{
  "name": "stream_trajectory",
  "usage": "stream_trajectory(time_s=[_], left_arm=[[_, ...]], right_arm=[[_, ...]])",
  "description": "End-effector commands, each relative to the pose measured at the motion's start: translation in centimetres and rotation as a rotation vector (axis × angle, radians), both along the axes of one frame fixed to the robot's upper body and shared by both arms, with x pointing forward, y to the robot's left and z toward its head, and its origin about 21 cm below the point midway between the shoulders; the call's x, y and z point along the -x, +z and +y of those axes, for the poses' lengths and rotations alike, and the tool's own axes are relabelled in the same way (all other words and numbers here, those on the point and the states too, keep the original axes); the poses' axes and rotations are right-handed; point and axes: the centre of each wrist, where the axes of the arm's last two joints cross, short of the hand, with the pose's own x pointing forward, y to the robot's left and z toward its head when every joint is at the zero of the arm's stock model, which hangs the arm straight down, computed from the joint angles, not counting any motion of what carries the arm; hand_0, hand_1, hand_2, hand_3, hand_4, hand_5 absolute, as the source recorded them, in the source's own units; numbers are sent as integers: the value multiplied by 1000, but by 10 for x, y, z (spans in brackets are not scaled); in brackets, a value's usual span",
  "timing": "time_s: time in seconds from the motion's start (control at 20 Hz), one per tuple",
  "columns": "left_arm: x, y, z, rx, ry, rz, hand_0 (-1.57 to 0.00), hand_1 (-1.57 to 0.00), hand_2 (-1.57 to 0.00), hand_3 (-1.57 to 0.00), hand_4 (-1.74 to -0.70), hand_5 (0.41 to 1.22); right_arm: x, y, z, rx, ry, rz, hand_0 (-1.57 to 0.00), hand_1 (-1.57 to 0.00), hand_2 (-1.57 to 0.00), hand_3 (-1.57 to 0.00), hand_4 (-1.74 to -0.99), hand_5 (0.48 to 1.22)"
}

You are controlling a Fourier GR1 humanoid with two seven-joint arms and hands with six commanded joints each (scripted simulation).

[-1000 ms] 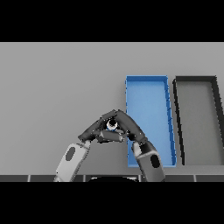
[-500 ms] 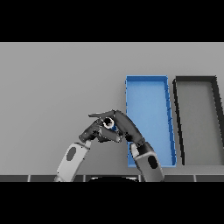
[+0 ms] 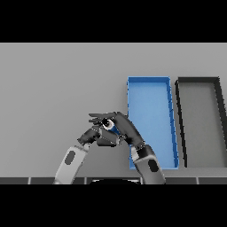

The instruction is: Pick up the blue pipe and place it into the blue bin.

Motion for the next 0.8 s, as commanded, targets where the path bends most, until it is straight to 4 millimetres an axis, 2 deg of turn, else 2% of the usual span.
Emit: stream_trajectory(time_s=[0.0,0.15,0.3,0.4,0.5,0.55,0.65,0.75], left_arm=[[-1,-1,-1,-12,5,14,-156,-143,-138,-124,-980,704],[-5,0,6,0,15,35,-79,-73,-70,-63,-968,567],[-4,-8,6,-36,32,36,-40,-37,-35,-32,-938,495],[-6,-7,2,-48,37,40,-25,-23,-22,-20,-922,482],[-6,-6,-3,-42,28,39,-16,-14,-14,-12,-913,470],[-6,-8,3,-53,33,45,-12,-11,-11,-10,-909,464],[-3,-9,2,-41,27,41,-8,-7,-7,-6,-907,450],[-7,-7,6,-31,26,32,-5,-4,-4,-3,-906,441]], right_arm=[[-3,-2,-1,4,-5,-4,-1569,-1569,-1569,-1568,-1740,1218],[-1,2,1,-46,16,-25,-1570,-1570,-1570,-1569,-1741,1220],[-2,4,1,-117,32,-23,-1571,-1571,-1571,-1570,-1741,1220],[-1,13,-2,-176,44,-18,-1571,-1571,-1571,-1570,-1741,1221],[1,30,-4,-232,44,19,-1571,-1571,-1571,-1571,-1741,1221],[-1,35,-7,-242,46,11,-1571,-1571,-1571,-1571,-1741,1221],[-14,41,-13,-272,49,19,-1571,-1571,-1571,-1571,-1741,1221],[-26,59,-23,-291,80,-35,-1571,-1571,-1571,-1571,-1741,1221]])
